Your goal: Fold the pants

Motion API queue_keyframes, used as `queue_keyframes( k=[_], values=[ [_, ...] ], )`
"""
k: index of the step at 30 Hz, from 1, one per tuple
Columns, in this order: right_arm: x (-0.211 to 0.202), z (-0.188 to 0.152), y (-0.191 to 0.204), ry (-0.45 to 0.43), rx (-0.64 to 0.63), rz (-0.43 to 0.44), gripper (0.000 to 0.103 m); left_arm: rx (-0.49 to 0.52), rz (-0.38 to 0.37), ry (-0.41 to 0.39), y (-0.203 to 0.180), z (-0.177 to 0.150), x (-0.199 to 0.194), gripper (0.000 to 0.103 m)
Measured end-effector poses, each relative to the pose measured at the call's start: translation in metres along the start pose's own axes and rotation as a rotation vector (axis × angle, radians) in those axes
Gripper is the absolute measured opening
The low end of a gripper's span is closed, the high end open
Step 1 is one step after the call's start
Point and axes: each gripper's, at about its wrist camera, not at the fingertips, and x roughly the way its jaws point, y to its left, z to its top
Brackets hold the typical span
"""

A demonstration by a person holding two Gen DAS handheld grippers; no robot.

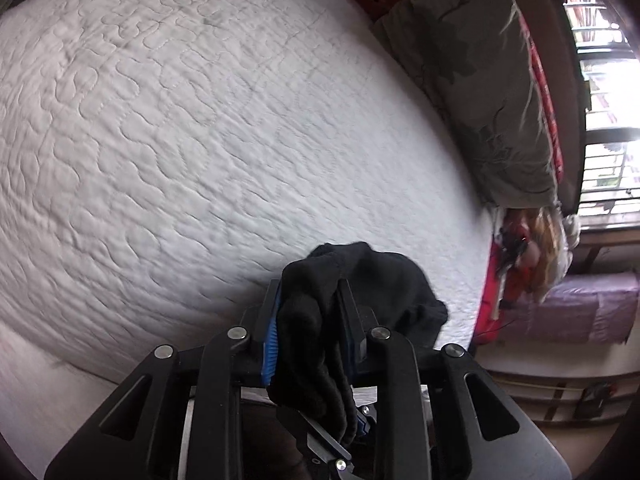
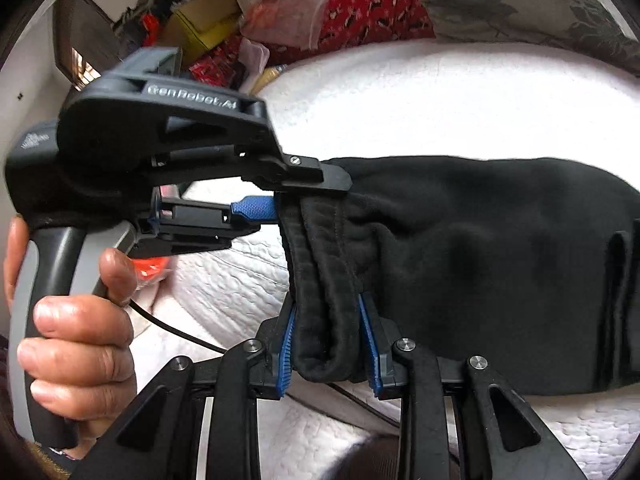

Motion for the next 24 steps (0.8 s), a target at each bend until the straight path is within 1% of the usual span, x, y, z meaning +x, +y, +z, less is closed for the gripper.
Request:
queue_keyframes(
  k=[3,5,6,10,11,13,16,19,22,23,24],
  values=[
    [-0.021,-0.001,-0.009,-0.028,0.011,0.024,0.029,-0.009,-0.017,-0.012,-0.019,-0.012,0.000,0.022],
    [-0.035,-0.004,-0.023,-0.048,0.033,0.043,0.029,-0.003,-0.020,-0.018,-0.038,-0.018,0.004,0.022],
    [-0.036,-0.002,-0.025,-0.056,0.041,0.048,0.029,0.007,-0.017,-0.021,-0.050,-0.022,0.006,0.022],
    [-0.069,-0.014,-0.049,-0.103,0.077,0.063,0.029,0.065,-0.001,-0.014,-0.098,-0.033,0.026,0.022],
    [-0.077,-0.016,-0.059,-0.115,0.090,0.065,0.029,0.086,0.007,-0.008,-0.116,-0.037,0.037,0.022],
    [-0.096,-0.019,-0.082,-0.141,0.129,0.066,0.029,0.111,0.013,0.006,-0.138,-0.040,0.054,0.022],
    [-0.116,-0.027,-0.121,-0.169,0.197,0.058,0.029,0.149,0.016,0.050,-0.177,-0.049,0.094,0.022],
    [-0.133,-0.038,-0.165,-0.189,0.283,0.042,0.029,0.190,0.059,0.099,-0.212,-0.063,0.139,0.022],
    [-0.141,-0.051,-0.215,-0.193,0.394,0.024,0.029,0.214,0.139,0.149,-0.238,-0.079,0.185,0.022],
    [-0.140,-0.057,-0.233,-0.177,0.439,0.025,0.030,0.222,0.167,0.158,-0.242,-0.082,0.193,0.022],
    [-0.138,-0.063,-0.247,-0.162,0.475,0.027,0.031,0.229,0.174,0.157,-0.244,-0.084,0.194,0.023]
  ],
)
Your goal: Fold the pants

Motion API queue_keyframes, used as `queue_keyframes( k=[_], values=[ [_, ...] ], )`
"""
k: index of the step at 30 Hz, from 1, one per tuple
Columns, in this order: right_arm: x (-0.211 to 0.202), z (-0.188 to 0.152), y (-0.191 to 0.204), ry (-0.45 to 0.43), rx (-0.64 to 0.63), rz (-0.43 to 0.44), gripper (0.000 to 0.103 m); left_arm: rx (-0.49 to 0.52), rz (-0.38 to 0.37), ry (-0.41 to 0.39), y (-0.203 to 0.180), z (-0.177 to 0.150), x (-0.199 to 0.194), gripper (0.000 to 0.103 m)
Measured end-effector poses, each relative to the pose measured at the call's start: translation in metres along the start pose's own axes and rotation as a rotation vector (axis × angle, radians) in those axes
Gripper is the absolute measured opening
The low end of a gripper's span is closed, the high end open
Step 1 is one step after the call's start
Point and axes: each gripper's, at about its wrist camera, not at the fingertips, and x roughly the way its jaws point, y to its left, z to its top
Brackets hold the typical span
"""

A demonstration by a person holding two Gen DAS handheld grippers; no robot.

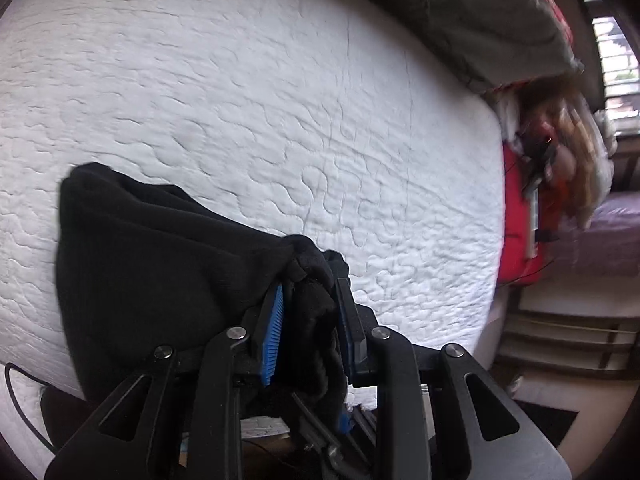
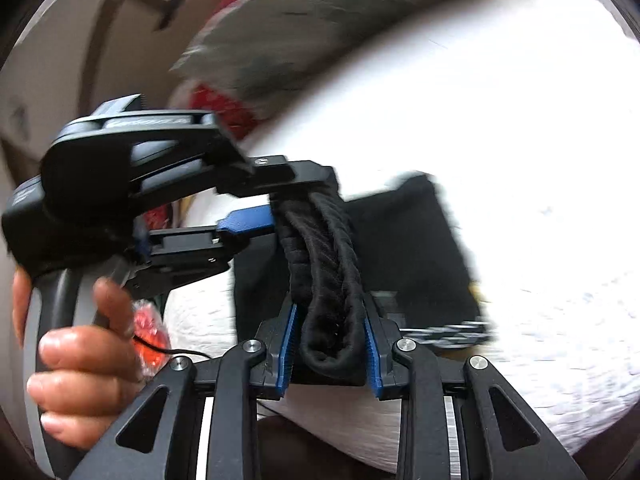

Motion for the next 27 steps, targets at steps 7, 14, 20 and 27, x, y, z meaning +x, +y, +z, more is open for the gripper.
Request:
queue_keyframes(
  k=[7,14,20,27],
  values=[
    [0.000,0.000,-0.038,0.041,0.090,0.085,0.043,-0.038,-0.139,-0.059,0.015,-0.011,-0.051,0.029],
    [-0.039,0.015,-0.054,0.003,0.114,0.148,0.056,-0.212,-0.229,-0.287,0.090,-0.073,-0.116,0.071],
    [-0.030,0.042,-0.029,0.012,-0.012,0.106,0.062,-0.328,-0.279,-0.200,0.102,-0.108,-0.051,0.071],
    [-0.010,0.054,-0.001,-0.016,-0.174,-0.046,0.065,-0.391,-0.268,-0.186,0.098,-0.096,-0.025,0.071]
  ],
)
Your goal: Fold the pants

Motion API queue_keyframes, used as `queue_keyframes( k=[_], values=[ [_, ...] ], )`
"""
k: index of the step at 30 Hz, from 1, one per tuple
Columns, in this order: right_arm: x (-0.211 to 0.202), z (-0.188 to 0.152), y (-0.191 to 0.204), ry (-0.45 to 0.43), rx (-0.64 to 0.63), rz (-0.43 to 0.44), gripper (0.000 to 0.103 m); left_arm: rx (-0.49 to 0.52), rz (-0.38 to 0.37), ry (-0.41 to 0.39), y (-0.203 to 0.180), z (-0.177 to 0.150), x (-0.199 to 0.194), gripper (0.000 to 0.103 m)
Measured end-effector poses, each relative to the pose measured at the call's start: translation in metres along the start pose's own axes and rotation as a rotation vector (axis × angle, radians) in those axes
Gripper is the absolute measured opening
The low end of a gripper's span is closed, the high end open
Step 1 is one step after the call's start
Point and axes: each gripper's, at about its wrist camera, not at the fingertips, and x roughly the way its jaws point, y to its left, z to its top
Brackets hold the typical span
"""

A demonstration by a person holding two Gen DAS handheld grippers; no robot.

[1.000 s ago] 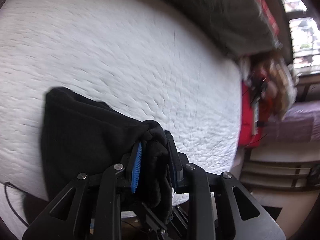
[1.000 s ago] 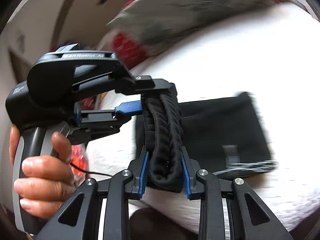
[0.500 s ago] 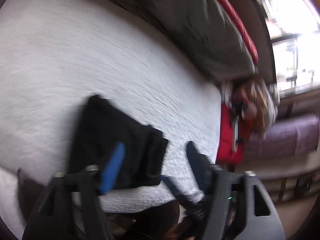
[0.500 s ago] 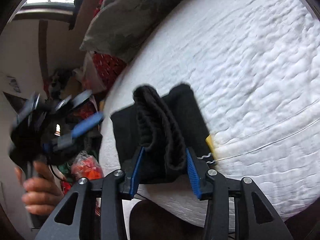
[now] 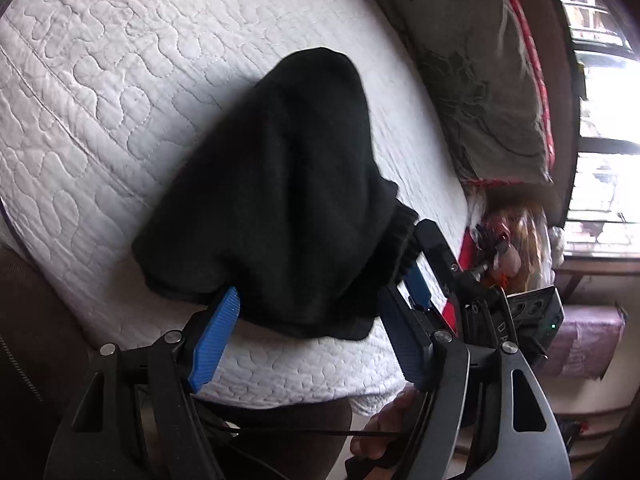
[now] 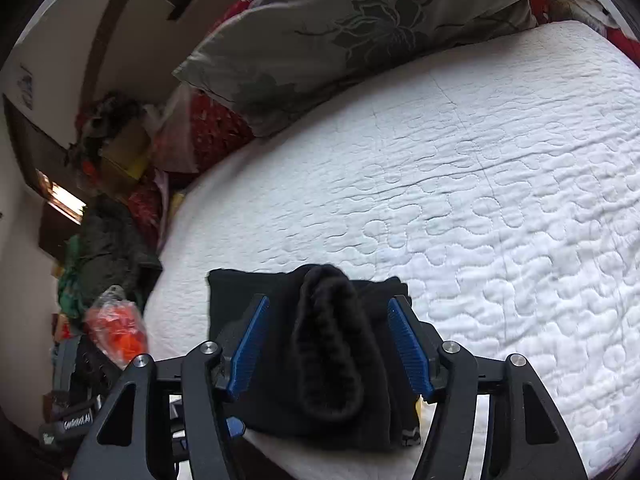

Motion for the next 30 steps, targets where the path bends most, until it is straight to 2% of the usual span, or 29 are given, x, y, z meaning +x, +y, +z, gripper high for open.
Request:
queue_keyframes(
  k=[3,5,6,7,8,11,12,13,16,19,21,23,27,30],
  values=[
    [0.017,0.003,0.005,0.043,-0.021,-0.016,0.063,-0.025,0.004,0.001,-0.004,0.008,0.004,0.062],
    [0.020,0.005,0.011,0.059,-0.091,-0.015,0.020,-0.022,0.001,0.002,-0.006,0.011,0.001,0.036],
    [0.021,0.008,0.010,0.071,-0.102,-0.016,0.020,-0.012,0.005,0.003,-0.006,0.011,0.001,0.032],
    [0.012,0.009,0.001,0.054,-0.059,0.013,0.020,0.001,0.023,0.000,-0.006,0.013,0.002,0.021],
    [0.003,0.009,-0.012,0.031,-0.008,0.034,0.019,0.005,0.043,0.008,-0.005,0.015,0.008,0.016],
    [0.006,0.009,-0.041,0.058,0.052,0.000,0.021,-0.033,0.034,0.053,0.004,0.016,0.021,0.016],
    [0.009,0.007,-0.050,0.078,0.091,0.022,0.022,-0.026,0.030,0.053,0.004,0.014,0.020,0.016],
    [0.008,0.007,-0.052,0.078,0.109,0.046,0.028,-0.003,0.035,0.045,0.001,0.011,0.016,0.016],
    [-0.005,0.008,-0.053,0.066,0.132,0.093,0.032,0.124,0.037,0.020,-0.013,0.002,-0.009,0.016],
    [-0.025,0.008,-0.057,0.046,0.136,0.109,0.051,0.197,0.026,-0.052,-0.024,0.002,-0.037,0.017],
    [-0.032,0.006,-0.060,0.035,0.153,0.113,0.052,0.215,0.006,-0.093,-0.030,0.010,-0.052,0.026],
    [-0.034,0.001,-0.059,0.043,0.156,0.129,0.052,0.216,0.014,-0.110,-0.035,0.022,-0.054,0.041],
    [-0.025,-0.012,-0.040,0.088,0.071,0.114,0.052,0.206,0.017,-0.079,-0.040,0.041,-0.039,0.042],
    [-0.025,-0.021,-0.034,0.057,0.033,0.082,0.052,0.215,0.058,-0.043,-0.043,0.044,-0.020,0.042]
  ],
)
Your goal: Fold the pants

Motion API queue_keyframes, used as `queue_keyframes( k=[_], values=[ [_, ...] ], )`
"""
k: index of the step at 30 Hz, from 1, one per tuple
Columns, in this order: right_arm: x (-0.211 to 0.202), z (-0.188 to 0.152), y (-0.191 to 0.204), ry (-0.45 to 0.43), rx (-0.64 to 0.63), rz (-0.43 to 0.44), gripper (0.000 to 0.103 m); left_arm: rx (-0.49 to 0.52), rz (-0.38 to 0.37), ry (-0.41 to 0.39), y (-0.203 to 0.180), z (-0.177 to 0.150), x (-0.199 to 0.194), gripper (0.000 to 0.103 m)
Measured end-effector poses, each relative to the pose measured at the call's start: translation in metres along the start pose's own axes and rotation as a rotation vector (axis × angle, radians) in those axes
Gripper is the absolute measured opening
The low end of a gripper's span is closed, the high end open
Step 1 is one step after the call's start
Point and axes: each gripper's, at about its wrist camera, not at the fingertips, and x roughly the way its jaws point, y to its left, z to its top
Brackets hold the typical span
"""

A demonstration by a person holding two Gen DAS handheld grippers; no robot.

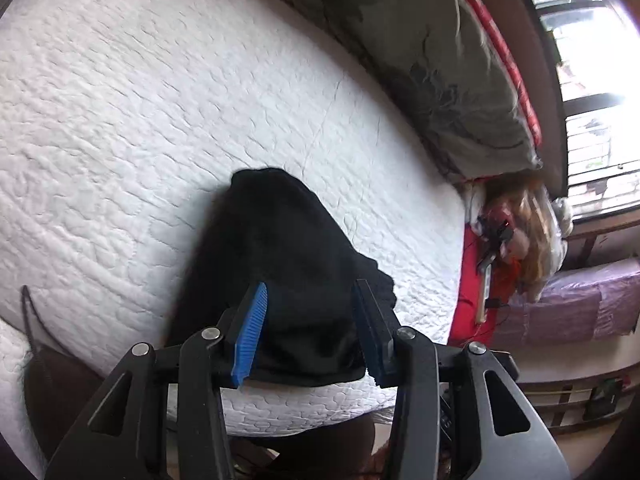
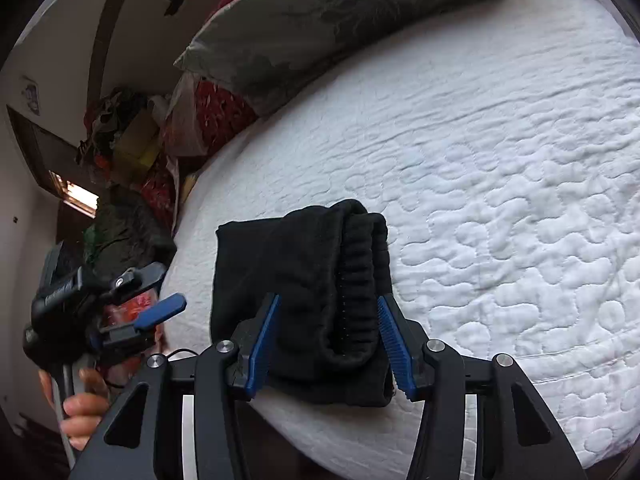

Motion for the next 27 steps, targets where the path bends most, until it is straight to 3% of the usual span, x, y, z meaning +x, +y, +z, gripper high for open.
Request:
queue_keyframes(
  k=[3,5,8,10,11,15,16,17,18,27],
  values=[
    [0.000,-0.003,-0.006,-0.003,0.016,-0.006,0.041,0.044,0.113,-0.004,-0.007,0.006,0.022,0.042],
    [0.003,-0.003,-0.008,0.011,-0.014,-0.059,0.021,0.074,0.202,-0.015,-0.012,0.015,0.038,0.041],
    [0.008,-0.005,-0.017,0.020,-0.009,-0.102,0.021,0.048,0.247,0.029,-0.009,0.026,0.057,0.039],
    [0.013,-0.005,-0.022,0.042,-0.007,-0.114,0.027,0.058,0.218,0.043,-0.012,0.028,0.051,0.039],
    [0.012,-0.004,-0.022,0.048,-0.005,-0.116,0.028,0.077,0.168,0.043,-0.013,0.028,0.039,0.039],
    [-0.009,0.009,-0.025,0.007,0.062,-0.021,0.035,0.092,0.080,-0.007,0.002,0.034,-0.002,0.040],
    [-0.013,0.014,-0.027,-0.007,0.079,0.000,0.046,0.086,0.068,-0.016,0.007,0.037,-0.008,0.041],
    [-0.014,0.019,-0.029,-0.016,0.095,0.014,0.054,0.083,0.067,-0.019,0.011,0.040,-0.011,0.043],
    [-0.014,0.023,-0.029,-0.028,0.106,0.008,0.056,0.080,0.072,-0.021,0.013,0.042,-0.009,0.044],
    [0.030,0.036,-0.017,0.007,0.096,-0.059,0.056,0.138,0.167,0.026,0.009,0.044,0.022,0.046]
  ],
)
